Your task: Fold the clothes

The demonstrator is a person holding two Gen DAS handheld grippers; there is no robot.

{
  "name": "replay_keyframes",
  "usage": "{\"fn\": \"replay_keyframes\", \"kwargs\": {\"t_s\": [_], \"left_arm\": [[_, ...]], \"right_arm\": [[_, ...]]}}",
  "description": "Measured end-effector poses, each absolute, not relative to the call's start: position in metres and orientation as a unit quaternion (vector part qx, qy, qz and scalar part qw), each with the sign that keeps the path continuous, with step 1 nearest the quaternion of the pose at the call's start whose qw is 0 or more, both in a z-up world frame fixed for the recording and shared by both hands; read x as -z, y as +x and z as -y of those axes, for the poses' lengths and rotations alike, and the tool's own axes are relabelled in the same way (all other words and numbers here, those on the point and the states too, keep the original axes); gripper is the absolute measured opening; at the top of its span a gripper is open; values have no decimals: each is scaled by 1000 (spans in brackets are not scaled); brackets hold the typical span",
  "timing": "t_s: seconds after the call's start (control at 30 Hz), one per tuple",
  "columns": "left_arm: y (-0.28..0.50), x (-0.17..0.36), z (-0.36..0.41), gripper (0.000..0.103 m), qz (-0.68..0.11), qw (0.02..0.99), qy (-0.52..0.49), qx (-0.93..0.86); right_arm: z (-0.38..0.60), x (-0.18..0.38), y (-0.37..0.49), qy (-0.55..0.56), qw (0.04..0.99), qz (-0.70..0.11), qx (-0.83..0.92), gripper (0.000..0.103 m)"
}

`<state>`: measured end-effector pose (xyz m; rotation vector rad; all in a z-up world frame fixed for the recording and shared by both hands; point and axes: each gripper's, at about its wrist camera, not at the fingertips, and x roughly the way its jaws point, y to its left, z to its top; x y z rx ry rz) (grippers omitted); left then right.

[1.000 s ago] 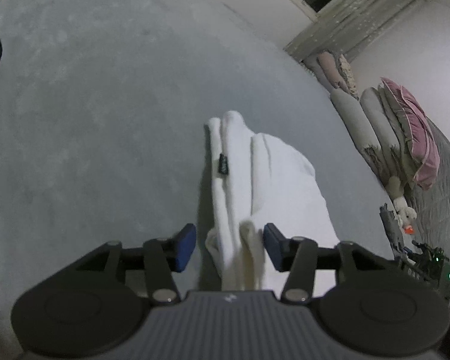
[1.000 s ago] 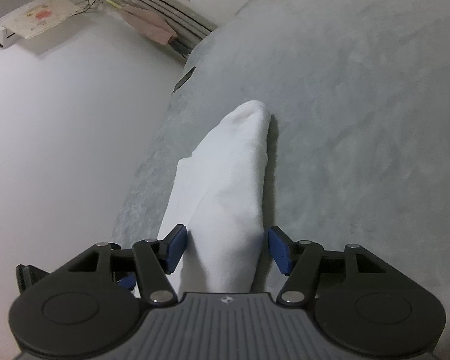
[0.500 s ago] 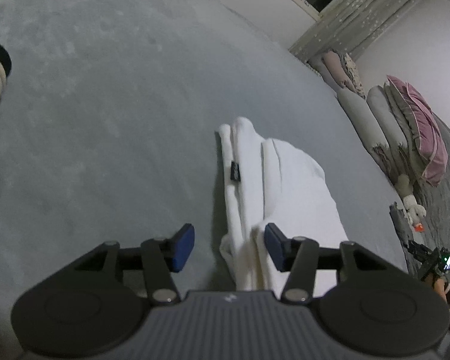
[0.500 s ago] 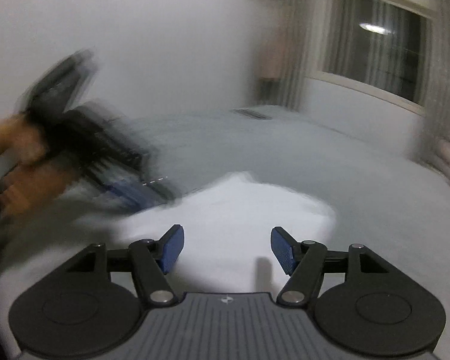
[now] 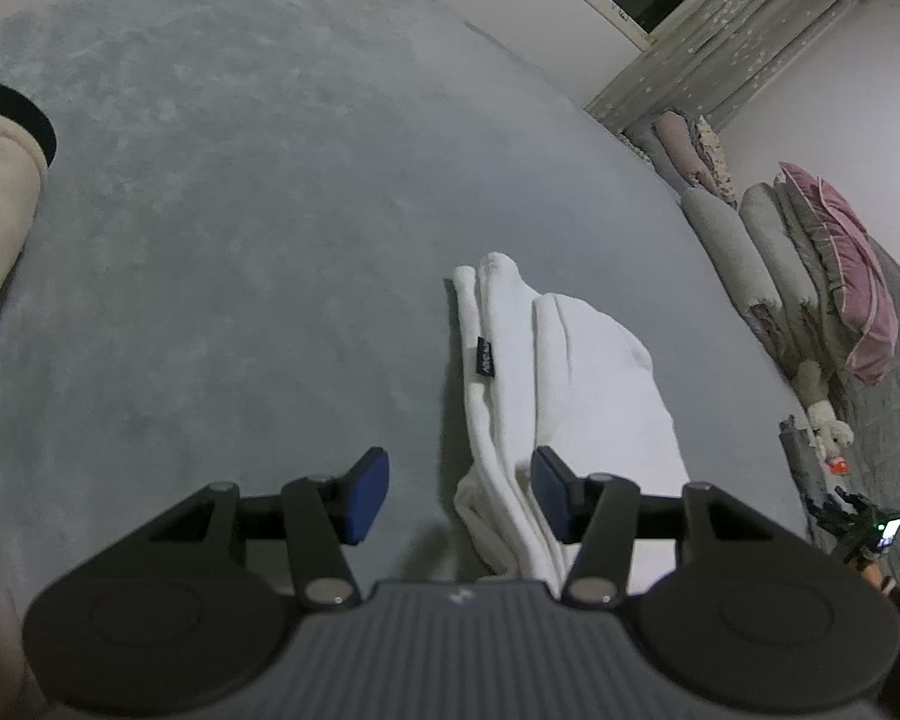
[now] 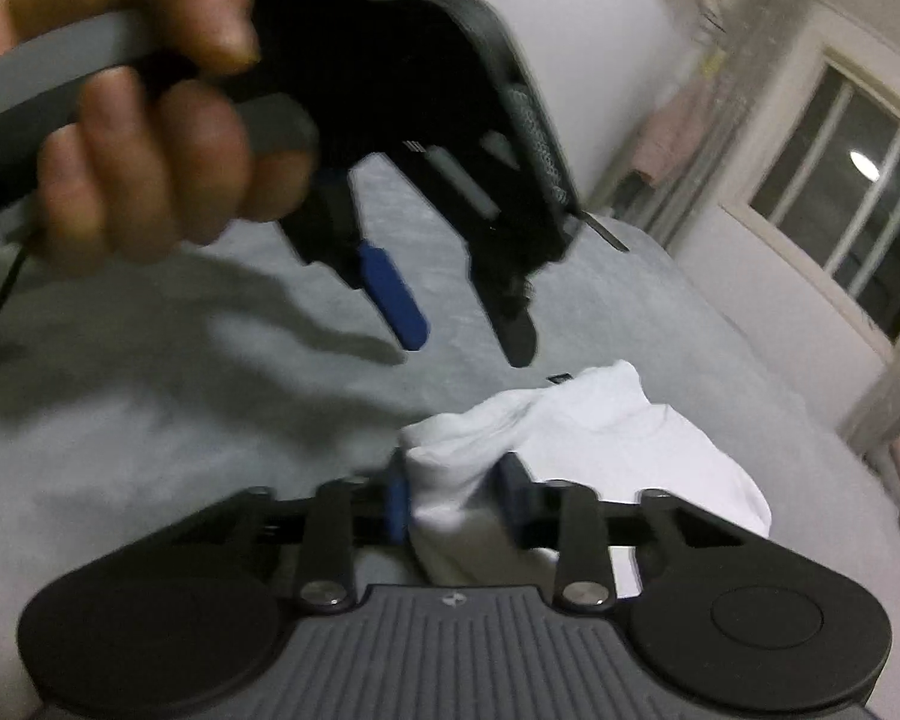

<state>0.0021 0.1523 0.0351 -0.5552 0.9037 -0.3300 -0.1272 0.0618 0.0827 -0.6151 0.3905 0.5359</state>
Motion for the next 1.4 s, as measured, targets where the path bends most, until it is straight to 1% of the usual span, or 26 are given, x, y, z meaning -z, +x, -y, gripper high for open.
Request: {"fn": "replay_keyframes", "kwargs": {"t_s": [0.03,0.1,0.23,0.33,0.47,0.6,0.83,0.97,1.2,1.27,1.33,1.37,1.4], "left_arm": [[2,-35,-153,50,-430,847,-269,161],[2,-33,-154,51,-435,837,-284,172],[3,-28,-152,52,-443,820,-310,185],[3,-23,-149,57,-448,809,-328,194],[6,-17,-146,68,-452,794,-353,200],[8,-13,-138,71,-448,790,-369,198],[17,-6,-132,72,-422,777,-420,203],[20,-2,-128,77,-414,774,-431,210],[25,3,-115,78,-425,769,-427,213],[28,1,-108,79,-431,783,-400,205],[32,-1,-100,79,-436,797,-370,195],[34,-2,-96,77,-438,804,-354,191],[36,-3,-92,71,-440,811,-338,186]], "right_arm": [[-57,-87,-125,-272,906,-194,-260,19],[-44,-97,-116,-201,921,-211,-261,16],[-16,-111,-105,-88,932,-230,-265,14],[-4,-114,-101,-44,933,-239,-266,14],[6,-120,-99,0,932,-245,-267,14],[14,-131,-103,38,932,-243,-265,14],[16,-135,-109,27,936,-232,-263,14],[13,-133,-114,21,938,-224,-264,14],[10,-133,-120,8,940,-215,-264,14],[7,-132,-122,0,942,-213,-257,14],[0,-130,-124,-17,942,-212,-258,14],[-3,-129,-124,-26,942,-214,-258,14],[-6,-127,-125,-38,941,-215,-257,14]]}}
